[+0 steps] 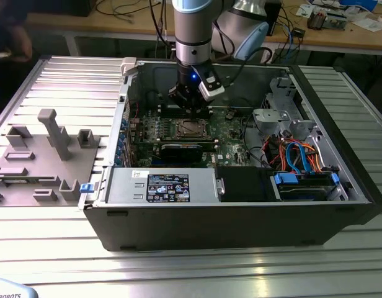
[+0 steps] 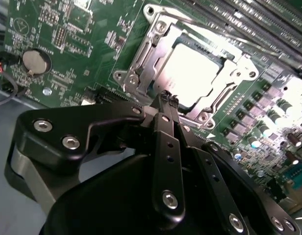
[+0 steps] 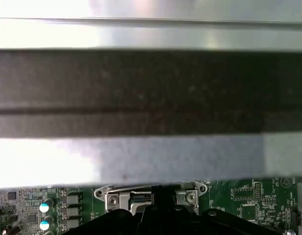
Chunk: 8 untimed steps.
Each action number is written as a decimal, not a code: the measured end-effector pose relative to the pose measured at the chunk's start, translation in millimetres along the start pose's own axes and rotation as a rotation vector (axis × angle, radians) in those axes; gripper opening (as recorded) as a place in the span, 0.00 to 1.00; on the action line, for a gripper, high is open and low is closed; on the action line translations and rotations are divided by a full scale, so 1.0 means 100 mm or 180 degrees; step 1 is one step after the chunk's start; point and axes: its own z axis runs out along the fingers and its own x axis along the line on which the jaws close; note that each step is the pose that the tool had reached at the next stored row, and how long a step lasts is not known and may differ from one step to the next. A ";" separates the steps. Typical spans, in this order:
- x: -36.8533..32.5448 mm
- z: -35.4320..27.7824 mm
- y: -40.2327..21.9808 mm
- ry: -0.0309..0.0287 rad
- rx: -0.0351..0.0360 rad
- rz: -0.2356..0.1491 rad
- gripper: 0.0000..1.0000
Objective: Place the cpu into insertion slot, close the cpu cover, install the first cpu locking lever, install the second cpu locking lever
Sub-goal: 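Install the first cpu locking lever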
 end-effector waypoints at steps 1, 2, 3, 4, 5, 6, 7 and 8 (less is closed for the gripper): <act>0.000 0.000 -0.014 0.0000 0.0003 0.0006 0.11; -0.001 0.000 -0.024 -0.0001 0.0005 0.0009 0.11; -0.001 0.000 -0.037 -0.0001 0.0009 0.0014 0.11; -0.001 0.000 -0.052 -0.0001 0.0013 0.0020 0.11; -0.002 0.000 -0.063 -0.0001 0.0016 0.0023 0.11; -0.002 0.000 -0.074 -0.0001 0.0019 0.0027 0.11; -0.002 0.000 -0.085 -0.0001 0.0022 0.0030 0.11; -0.003 0.000 -0.095 -0.0001 0.0025 0.0033 0.11</act>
